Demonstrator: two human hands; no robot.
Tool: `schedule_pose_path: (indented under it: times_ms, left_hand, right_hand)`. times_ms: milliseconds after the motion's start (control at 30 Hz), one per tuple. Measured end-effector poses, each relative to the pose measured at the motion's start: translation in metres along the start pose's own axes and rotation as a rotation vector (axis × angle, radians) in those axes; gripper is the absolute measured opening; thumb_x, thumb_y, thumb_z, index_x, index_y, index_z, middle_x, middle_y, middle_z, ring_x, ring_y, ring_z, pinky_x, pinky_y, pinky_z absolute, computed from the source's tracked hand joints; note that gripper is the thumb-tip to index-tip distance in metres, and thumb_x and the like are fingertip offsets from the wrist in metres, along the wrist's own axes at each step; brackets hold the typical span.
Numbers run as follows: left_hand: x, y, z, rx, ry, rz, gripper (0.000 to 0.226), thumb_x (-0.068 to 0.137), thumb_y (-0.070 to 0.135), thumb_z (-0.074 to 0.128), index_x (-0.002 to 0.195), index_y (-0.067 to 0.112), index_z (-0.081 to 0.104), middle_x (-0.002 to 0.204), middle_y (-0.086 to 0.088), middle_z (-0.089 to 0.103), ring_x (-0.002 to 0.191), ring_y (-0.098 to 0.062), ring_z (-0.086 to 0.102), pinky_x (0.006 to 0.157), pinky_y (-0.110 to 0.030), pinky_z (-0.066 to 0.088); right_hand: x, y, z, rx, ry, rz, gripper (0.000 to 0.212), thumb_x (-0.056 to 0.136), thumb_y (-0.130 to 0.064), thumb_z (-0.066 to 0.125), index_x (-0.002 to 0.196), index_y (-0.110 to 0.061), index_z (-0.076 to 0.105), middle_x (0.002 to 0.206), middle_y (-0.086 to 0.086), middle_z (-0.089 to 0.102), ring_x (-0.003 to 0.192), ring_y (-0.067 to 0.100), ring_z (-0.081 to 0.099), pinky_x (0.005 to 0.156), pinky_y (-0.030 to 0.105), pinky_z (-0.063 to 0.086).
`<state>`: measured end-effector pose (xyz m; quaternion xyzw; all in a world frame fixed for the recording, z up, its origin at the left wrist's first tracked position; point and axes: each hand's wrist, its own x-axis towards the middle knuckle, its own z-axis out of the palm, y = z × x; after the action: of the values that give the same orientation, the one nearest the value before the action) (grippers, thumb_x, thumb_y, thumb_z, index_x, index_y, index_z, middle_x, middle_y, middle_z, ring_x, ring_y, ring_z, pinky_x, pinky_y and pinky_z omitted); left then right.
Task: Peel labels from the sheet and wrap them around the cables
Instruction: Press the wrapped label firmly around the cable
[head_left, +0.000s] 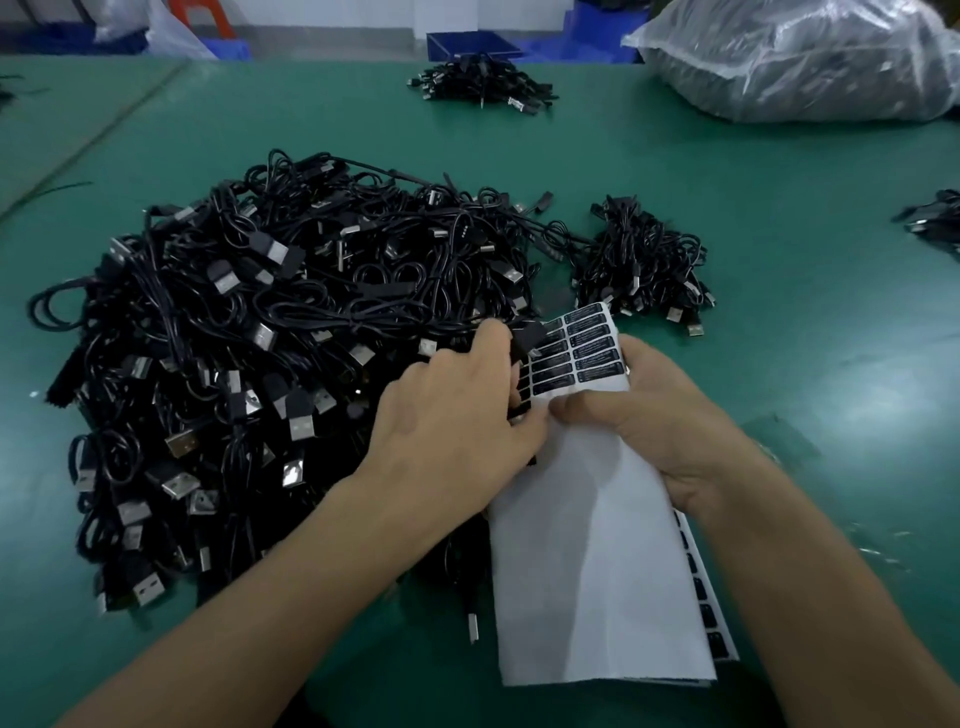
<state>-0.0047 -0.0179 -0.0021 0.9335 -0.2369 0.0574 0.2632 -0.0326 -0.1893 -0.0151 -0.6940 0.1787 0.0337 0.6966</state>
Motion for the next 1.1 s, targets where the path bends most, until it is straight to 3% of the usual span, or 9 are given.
schedule_pose_path:
  times_ms: [233, 367, 533, 600, 700, 967, 1100]
  left_hand:
    - [0.002, -0.005, 0.0, -0.143, -0.048, -0.059, 0.041, 0.078, 0.047, 0.07, 0.076, 0.03, 0.034, 0.081, 0.013, 0.07, 0.07, -0.013, 0.061, 0.064, -0.041, 0.054]
    - [0.003, -0.009, 0.002, -0.19, -0.072, -0.059, 0.044, 0.078, 0.038, 0.075, 0.073, 0.029, 0.032, 0.081, 0.014, 0.07, 0.07, -0.012, 0.056, 0.062, -0.037, 0.047]
    - [0.006, -0.01, 0.002, -0.305, -0.076, -0.105, 0.041, 0.077, 0.027, 0.074, 0.071, 0.025, 0.034, 0.079, 0.004, 0.073, 0.063, -0.024, 0.053, 0.066, -0.05, 0.053]
    - [0.008, -0.011, 0.001, -0.334, -0.077, -0.118, 0.04, 0.078, 0.023, 0.072, 0.069, 0.024, 0.033, 0.08, -0.005, 0.074, 0.068, -0.033, 0.058, 0.066, -0.054, 0.053]
    - [0.009, -0.012, 0.001, -0.348, -0.064, -0.116, 0.039, 0.08, 0.019, 0.068, 0.069, 0.023, 0.032, 0.08, -0.01, 0.073, 0.073, -0.035, 0.061, 0.065, -0.055, 0.052]
    - [0.006, -0.013, 0.006, -0.3, 0.013, -0.104, 0.039, 0.082, 0.02, 0.068, 0.069, 0.023, 0.032, 0.073, 0.007, 0.071, 0.069, -0.022, 0.06, 0.065, -0.045, 0.053]
    - [0.005, -0.013, 0.005, -0.331, 0.009, -0.121, 0.039, 0.081, 0.029, 0.07, 0.068, 0.026, 0.033, 0.076, 0.005, 0.072, 0.064, -0.019, 0.058, 0.064, -0.046, 0.054]
  right_hand:
    - [0.0, 0.001, 0.0, -0.015, -0.005, 0.024, 0.045, 0.082, 0.009, 0.072, 0.122, -0.009, 0.059, 0.104, 0.017, 0.075, 0.089, 0.036, 0.074, 0.081, 0.054, 0.061]
    - [0.001, 0.002, 0.0, -0.019, -0.005, 0.076, 0.076, 0.083, 0.002, 0.076, 0.148, -0.012, 0.04, 0.131, 0.018, 0.063, 0.105, 0.037, 0.069, 0.09, 0.056, 0.058]
    - [0.001, 0.001, 0.001, 0.001, -0.001, 0.091, 0.083, 0.084, 0.002, 0.076, 0.153, -0.015, 0.033, 0.133, 0.018, 0.062, 0.102, 0.035, 0.071, 0.085, 0.051, 0.06]
    - [0.001, 0.001, 0.001, -0.007, 0.009, 0.095, 0.086, 0.084, 0.0, 0.077, 0.154, -0.017, 0.031, 0.138, 0.017, 0.058, 0.104, 0.035, 0.07, 0.085, 0.051, 0.06]
    - [0.0, 0.001, 0.002, -0.014, 0.024, 0.089, 0.086, 0.084, 0.0, 0.076, 0.154, -0.018, 0.031, 0.135, 0.015, 0.06, 0.102, 0.034, 0.071, 0.085, 0.051, 0.06]
    - [-0.001, 0.001, 0.002, -0.011, 0.011, 0.081, 0.077, 0.084, 0.003, 0.074, 0.15, -0.015, 0.038, 0.13, 0.017, 0.064, 0.097, 0.034, 0.073, 0.08, 0.049, 0.061]
    - [-0.004, -0.001, 0.001, 0.004, -0.011, 0.048, 0.054, 0.084, 0.009, 0.069, 0.131, -0.013, 0.054, 0.104, 0.016, 0.075, 0.083, 0.032, 0.076, 0.066, 0.043, 0.062]
